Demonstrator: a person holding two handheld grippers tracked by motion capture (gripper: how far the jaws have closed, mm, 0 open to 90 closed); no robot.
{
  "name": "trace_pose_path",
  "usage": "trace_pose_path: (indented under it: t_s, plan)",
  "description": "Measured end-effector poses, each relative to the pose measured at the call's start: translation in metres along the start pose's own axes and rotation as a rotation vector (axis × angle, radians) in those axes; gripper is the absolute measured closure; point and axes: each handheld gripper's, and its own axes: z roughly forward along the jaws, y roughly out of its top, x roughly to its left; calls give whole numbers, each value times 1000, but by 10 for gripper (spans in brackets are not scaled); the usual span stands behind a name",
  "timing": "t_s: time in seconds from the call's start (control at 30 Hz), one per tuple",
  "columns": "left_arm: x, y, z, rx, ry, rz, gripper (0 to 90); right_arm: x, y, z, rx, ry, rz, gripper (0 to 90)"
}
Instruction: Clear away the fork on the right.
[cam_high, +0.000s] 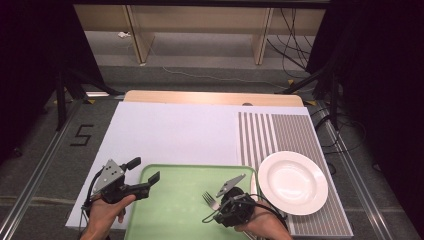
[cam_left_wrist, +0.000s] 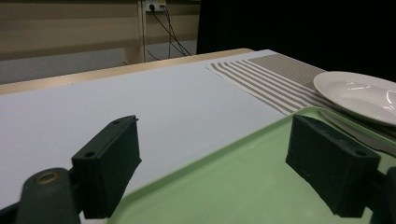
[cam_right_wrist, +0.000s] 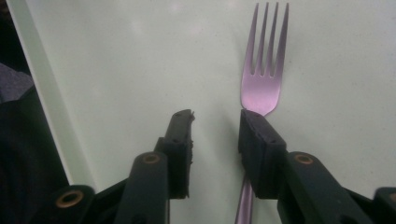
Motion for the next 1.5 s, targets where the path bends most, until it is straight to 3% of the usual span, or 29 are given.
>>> trace_pose_path:
  t_s: [0.13,0.43,0.77,1.2,1.5]
  plan:
    - [-1,0,0,3,-2,4,168,2,1,4,11,-25,-17,780]
    - [-1,0,0,0,-4,5,168,2,2,10,53,-68,-12,896]
    - [-1,0,0,6,-6,15,169,2,3,14,77,-116,-34,900]
    - [-1,0,0,-3,-11,2,170,-17,-4,5,78,-164,49,900]
    - [-1,0,0,1,-5,4,170,-25,-10,-1,79,-179,70,900]
